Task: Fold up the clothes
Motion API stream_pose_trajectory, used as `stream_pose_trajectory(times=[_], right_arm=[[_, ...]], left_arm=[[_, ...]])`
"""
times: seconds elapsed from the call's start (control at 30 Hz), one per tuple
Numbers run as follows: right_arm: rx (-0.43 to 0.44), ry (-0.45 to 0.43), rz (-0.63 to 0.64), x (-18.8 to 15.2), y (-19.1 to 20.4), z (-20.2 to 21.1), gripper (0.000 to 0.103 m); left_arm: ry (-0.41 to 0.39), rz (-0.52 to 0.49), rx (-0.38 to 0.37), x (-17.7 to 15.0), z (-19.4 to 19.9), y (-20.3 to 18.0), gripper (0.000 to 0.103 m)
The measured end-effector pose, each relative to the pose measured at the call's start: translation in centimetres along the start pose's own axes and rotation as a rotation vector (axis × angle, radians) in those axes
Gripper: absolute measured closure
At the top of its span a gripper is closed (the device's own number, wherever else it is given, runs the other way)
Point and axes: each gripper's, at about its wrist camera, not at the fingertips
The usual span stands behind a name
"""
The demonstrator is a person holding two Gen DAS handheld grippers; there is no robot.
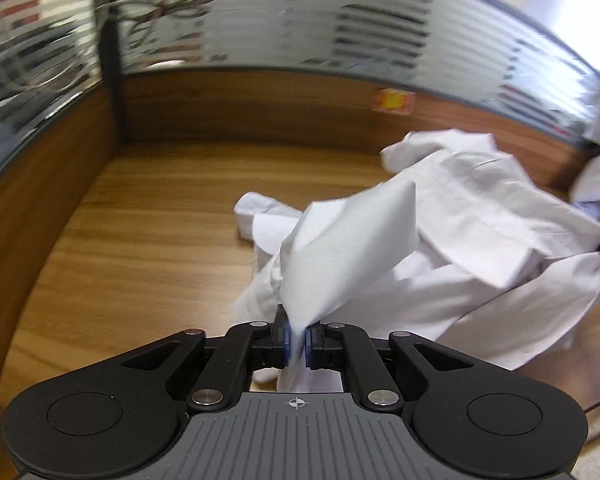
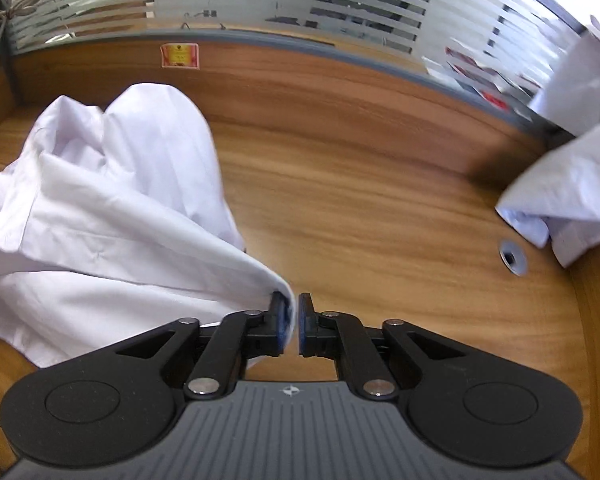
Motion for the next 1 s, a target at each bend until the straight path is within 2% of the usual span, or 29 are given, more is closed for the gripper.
stream_pose_trajectory(times=[0.07, 0.1, 0.13, 0.2, 0.27, 0.33, 0.53, 0.7, 0.87, 0.97, 1.0], right_arm=[[0.018, -0.013, -0.014, -0.8, -0.5, 0.9, 0.074], [0.022, -0.019, -0.022, -0.9, -0.6, 1.3, 0.070], [0.030, -0.023, -0.025, -0.8, -0.5, 1.8, 0.063], [0.046, -0.032, -0.032, -0.6, -0.4, 2.8, 0.056], [0.074, -0.059, -0.020, 0.5, 0.0, 4.4, 0.043], [0.104, -0.088, 0.009, 1.3, 0.9, 5.4, 0.040], [0.207, -0.156, 0.108, 5.0, 5.0, 6.2, 0.034], [0.293, -0.191, 0.192, 8.1, 8.7, 5.0, 0.034], [0.339, -0.209, 0.256, 10.5, 11.8, 3.7, 0.034], [0.354, -0.226, 0.282, 12.0, 13.4, 3.1, 0.034], [0.352, -0.234, 0.293, 12.5, 13.9, 2.8, 0.034]], left_arm=[[0.000, -0.013, -0.042, 0.0, 0.2, -0.2, 0.078], [0.000, -0.020, -0.063, -0.1, 0.3, -0.4, 0.063], [-0.001, -0.027, -0.084, -0.1, 0.3, -0.5, 0.053], [-0.002, -0.039, -0.125, -0.1, 0.5, -0.7, 0.050], [-0.028, -0.044, -0.161, 0.5, 1.0, -0.7, 0.048], [-0.045, -0.067, -0.170, 0.8, 1.0, -0.7, 0.039], [-0.020, -0.082, -0.204, 1.3, 0.1, -1.4, 0.037], [0.001, -0.076, -0.206, 1.2, -0.6, -2.0, 0.037], [0.015, -0.058, -0.206, 1.0, -1.2, -2.1, 0.037], [0.015, -0.053, -0.201, 0.7, -1.6, -2.1, 0.039], [0.017, -0.054, -0.201, 0.6, -1.8, -2.2, 0.043]])
Point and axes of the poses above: each gripper's, at about its wrist camera, not at the fingertips, and z roughly against the way its jaws point, y to its left, x to its top, and after that the axes turned 14 degrees about z, right-handed
